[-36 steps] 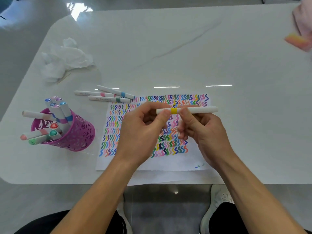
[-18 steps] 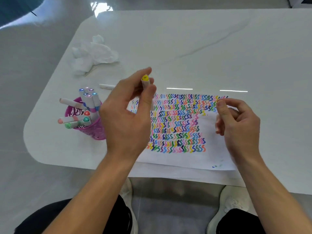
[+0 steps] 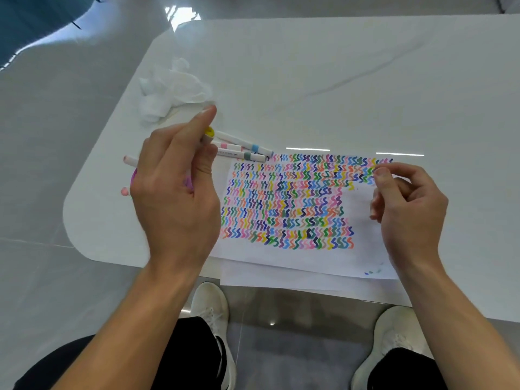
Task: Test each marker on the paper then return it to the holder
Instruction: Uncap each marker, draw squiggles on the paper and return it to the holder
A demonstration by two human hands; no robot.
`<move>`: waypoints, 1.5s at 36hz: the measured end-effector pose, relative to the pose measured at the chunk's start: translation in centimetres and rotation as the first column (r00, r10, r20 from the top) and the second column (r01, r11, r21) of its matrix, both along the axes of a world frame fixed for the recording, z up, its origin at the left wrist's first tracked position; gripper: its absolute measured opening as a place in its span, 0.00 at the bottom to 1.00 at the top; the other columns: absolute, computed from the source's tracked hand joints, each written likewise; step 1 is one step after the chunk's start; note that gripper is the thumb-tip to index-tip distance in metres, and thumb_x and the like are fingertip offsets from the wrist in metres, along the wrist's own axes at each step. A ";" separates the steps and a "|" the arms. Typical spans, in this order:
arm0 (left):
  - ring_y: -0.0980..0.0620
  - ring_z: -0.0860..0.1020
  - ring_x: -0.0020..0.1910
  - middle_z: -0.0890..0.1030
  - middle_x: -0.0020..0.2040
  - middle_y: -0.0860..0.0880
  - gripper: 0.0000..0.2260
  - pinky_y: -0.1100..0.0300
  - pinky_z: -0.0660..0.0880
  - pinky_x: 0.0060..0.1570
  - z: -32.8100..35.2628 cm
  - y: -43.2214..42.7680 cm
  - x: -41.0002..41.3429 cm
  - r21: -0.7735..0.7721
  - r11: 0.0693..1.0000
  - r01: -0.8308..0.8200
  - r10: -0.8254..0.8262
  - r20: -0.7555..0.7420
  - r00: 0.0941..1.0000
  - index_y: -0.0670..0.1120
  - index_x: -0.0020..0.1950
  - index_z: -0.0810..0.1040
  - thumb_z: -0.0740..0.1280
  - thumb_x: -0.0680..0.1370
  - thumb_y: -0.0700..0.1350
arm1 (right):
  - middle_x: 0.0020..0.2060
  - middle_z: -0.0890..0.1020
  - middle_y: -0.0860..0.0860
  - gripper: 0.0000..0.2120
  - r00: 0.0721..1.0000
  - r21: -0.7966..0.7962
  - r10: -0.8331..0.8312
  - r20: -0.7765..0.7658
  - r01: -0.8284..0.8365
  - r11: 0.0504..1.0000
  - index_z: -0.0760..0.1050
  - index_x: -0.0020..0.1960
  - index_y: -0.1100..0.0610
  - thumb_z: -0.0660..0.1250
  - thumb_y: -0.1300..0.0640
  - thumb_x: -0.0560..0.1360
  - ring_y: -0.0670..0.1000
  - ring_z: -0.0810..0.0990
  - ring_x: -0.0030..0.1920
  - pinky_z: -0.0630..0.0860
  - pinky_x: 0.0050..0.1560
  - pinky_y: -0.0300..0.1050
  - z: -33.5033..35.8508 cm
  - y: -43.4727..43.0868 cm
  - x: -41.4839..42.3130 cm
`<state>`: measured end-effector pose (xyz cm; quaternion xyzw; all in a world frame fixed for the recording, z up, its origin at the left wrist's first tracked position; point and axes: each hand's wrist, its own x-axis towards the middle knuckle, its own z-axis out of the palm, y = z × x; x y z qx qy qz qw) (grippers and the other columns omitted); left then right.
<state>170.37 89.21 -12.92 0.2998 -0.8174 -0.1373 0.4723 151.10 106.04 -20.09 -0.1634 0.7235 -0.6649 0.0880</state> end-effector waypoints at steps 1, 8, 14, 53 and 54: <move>0.49 0.80 0.53 0.78 0.54 0.53 0.14 0.63 0.72 0.57 0.0 -0.1 0.1 0.012 1.000 -0.012 0.012 0.009 1.000 0.44 0.67 0.79 0.66 0.82 0.36 | 0.26 0.77 0.48 0.04 1.000 -0.001 0.001 0.003 -0.001 1.000 0.80 0.47 0.47 0.70 0.53 0.80 0.49 0.73 0.26 0.72 0.28 0.39 0.0 0.0 0.0; 0.61 0.76 0.50 0.81 0.56 0.49 0.14 0.68 0.73 0.53 -0.2 -0.9 0.9 0.083 0.991 -0.101 0.094 0.090 0.991 0.46 0.62 0.81 0.67 0.79 0.35 | 0.26 0.77 0.48 0.05 0.999 -0.010 0.026 0.020 -0.026 1.000 0.79 0.46 0.46 0.68 0.55 0.80 0.49 0.74 0.26 0.72 0.28 0.39 -0.2 -0.4 0.5; 0.62 0.74 0.46 0.80 0.53 0.51 0.12 0.69 0.71 0.55 -0.3 -1.4 1.7 0.141 0.974 -0.176 0.148 0.184 0.972 0.48 0.58 0.81 0.67 0.77 0.36 | 0.27 0.78 0.48 0.04 0.999 -0.007 0.032 0.024 -0.032 0.999 0.79 0.48 0.48 0.68 0.54 0.80 0.49 0.74 0.27 0.73 0.28 0.39 -0.2 -0.7 0.4; 0.47 0.74 0.65 0.78 0.65 0.48 0.17 0.54 0.70 0.62 -5.0 -1.3 -4.4 0.234 0.972 0.037 -0.184 0.648 0.739 0.46 0.68 0.77 0.64 0.79 0.38 | 0.27 0.77 0.49 0.05 0.996 0.022 0.083 0.019 -0.083 0.996 0.80 0.50 0.50 0.67 0.58 0.81 0.48 0.74 0.27 0.73 0.29 0.40 -1.0 -0.3 -0.3; 0.47 0.73 0.67 0.77 0.68 0.48 0.19 0.55 0.69 0.64 -5.3 -1.5 -4.6 0.235 0.971 0.034 -0.184 0.656 0.732 0.46 0.70 0.76 0.63 0.79 0.37 | 0.27 0.77 0.49 0.05 0.996 0.025 0.084 0.017 -0.085 0.996 0.80 0.50 0.50 0.67 0.58 0.81 0.48 0.74 0.28 0.73 0.29 0.39 -1.1 -0.3 -0.3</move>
